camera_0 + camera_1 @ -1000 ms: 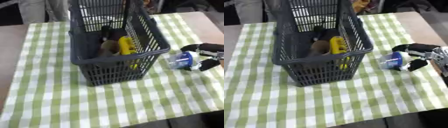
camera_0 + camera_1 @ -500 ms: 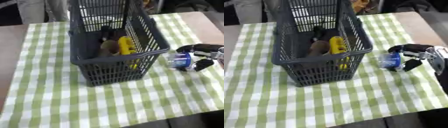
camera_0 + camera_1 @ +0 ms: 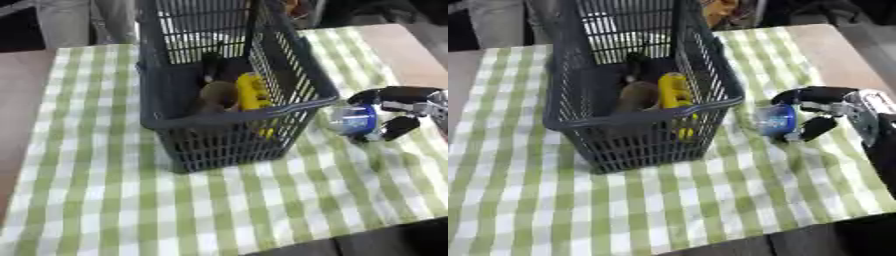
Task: Pick up objects on the table and place them in the box.
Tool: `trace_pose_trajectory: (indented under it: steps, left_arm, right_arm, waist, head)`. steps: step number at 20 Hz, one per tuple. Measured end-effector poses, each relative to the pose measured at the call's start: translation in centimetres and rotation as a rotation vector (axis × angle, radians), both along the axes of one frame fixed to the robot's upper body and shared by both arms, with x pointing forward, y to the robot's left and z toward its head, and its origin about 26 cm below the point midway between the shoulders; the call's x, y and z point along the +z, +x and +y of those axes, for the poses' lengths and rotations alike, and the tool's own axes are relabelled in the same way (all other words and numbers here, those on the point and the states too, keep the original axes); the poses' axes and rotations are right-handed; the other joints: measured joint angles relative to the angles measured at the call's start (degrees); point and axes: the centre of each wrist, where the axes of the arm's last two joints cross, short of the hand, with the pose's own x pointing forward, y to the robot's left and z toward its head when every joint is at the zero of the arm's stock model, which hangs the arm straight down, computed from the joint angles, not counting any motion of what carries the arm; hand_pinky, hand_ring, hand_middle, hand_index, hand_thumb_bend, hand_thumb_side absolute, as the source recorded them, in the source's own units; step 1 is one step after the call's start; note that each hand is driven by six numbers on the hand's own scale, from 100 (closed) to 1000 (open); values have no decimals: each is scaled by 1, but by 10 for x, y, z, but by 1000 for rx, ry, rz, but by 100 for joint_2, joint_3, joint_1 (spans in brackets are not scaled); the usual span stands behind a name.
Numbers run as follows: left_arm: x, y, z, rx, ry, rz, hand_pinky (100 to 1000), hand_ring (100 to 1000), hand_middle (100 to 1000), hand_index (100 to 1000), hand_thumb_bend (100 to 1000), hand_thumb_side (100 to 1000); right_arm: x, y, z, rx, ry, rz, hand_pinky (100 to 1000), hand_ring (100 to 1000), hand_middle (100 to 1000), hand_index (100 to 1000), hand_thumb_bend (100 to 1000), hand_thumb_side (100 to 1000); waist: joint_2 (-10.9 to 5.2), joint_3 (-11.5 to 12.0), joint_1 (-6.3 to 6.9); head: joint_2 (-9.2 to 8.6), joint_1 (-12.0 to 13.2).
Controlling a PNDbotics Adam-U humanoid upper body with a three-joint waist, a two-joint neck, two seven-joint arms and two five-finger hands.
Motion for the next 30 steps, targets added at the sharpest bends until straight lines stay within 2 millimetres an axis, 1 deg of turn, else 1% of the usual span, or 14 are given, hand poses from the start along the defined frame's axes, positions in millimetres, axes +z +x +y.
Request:
trace_pose_trajectory:
  steps: [1, 2, 3, 4, 5, 6, 10, 14, 16, 21, 27, 30]
  left_arm:
    - [0, 0, 0, 0, 0, 0, 472, 688, 660, 768, 517, 676]
    - [0, 0, 0, 0, 0, 0, 472, 688, 660, 768, 516, 677]
    - [0, 0, 0, 0, 0, 0, 472, 688, 660, 768, 516, 677]
    - [0, 0, 0, 0, 0, 0, 472, 689, 660, 768, 514, 678]
    - [0, 0, 0, 0, 0, 0, 472, 689, 660, 768, 514, 678]
    - [0, 0, 0, 0, 0, 0, 472, 689, 659, 768, 513, 679]
    - [0, 0, 0, 0, 0, 0, 472, 689, 659, 768, 507, 682]
    - [0, 0, 0, 1, -1, -1, 472, 689, 659, 768, 505, 683]
    - [0, 0, 0, 2, -1, -1, 472, 690, 660, 768, 504, 684]
    - [0, 0, 0, 2, -2, -1, 473, 690, 660, 768, 502, 684]
    - [-1, 0, 0, 2, -2, 1, 474, 691, 660, 768, 502, 684]
    - [-1, 0, 0, 3, -2, 2, 474, 692, 660, 768, 503, 684]
  right_arm:
    - [0, 0, 0, 4, 1, -3, 711, 724, 689, 858, 362, 493]
    - [0, 0, 1, 7, 2, -6, 633, 627, 593, 768, 308, 405]
    - [0, 0, 1, 11, 4, -9, 633, 627, 593, 768, 308, 405]
    - [1, 1, 1, 15, 6, -12, 500, 484, 441, 591, 240, 271]
    - [1, 1, 2, 20, 9, -18, 500, 484, 441, 591, 240, 271]
    - [1, 0, 2, 25, 13, -23, 491, 467, 418, 577, 247, 264]
    - [-3, -5, 0, 19, 71, -81, 483, 452, 386, 555, 249, 255]
    - [-10, -16, -4, -33, 184, -175, 438, 423, 342, 530, 230, 207]
    - [-8, -17, -4, -65, 258, -237, 421, 412, 324, 521, 225, 173]
    - [23, -13, 5, -104, 443, -408, 409, 405, 314, 516, 199, 171]
    - [49, -12, 12, -127, 575, -474, 396, 401, 307, 513, 170, 169]
    - [68, -7, 18, -111, 619, -509, 401, 404, 311, 516, 176, 159]
  waist:
    - [0, 3, 0]
    - [0, 9, 0]
    - [0, 9, 0]
    - [0, 9, 0]
    - [0, 9, 0]
    - [0, 9, -1]
    - [0, 4, -9]
    - [0, -21, -9]
    - [0, -31, -9]
    - [0, -43, -9]
    - [0, -45, -9]
    - [-1, -29, -9]
  head:
    - [0, 0]
    - [0, 0]
    - [0, 0]
    - [0, 0]
    - [0, 0]
    - [0, 0]
    - [0, 1]
    - [0, 16]
    - [0, 25]
    - [0, 32]
    - [0, 40]
    - [0, 46]
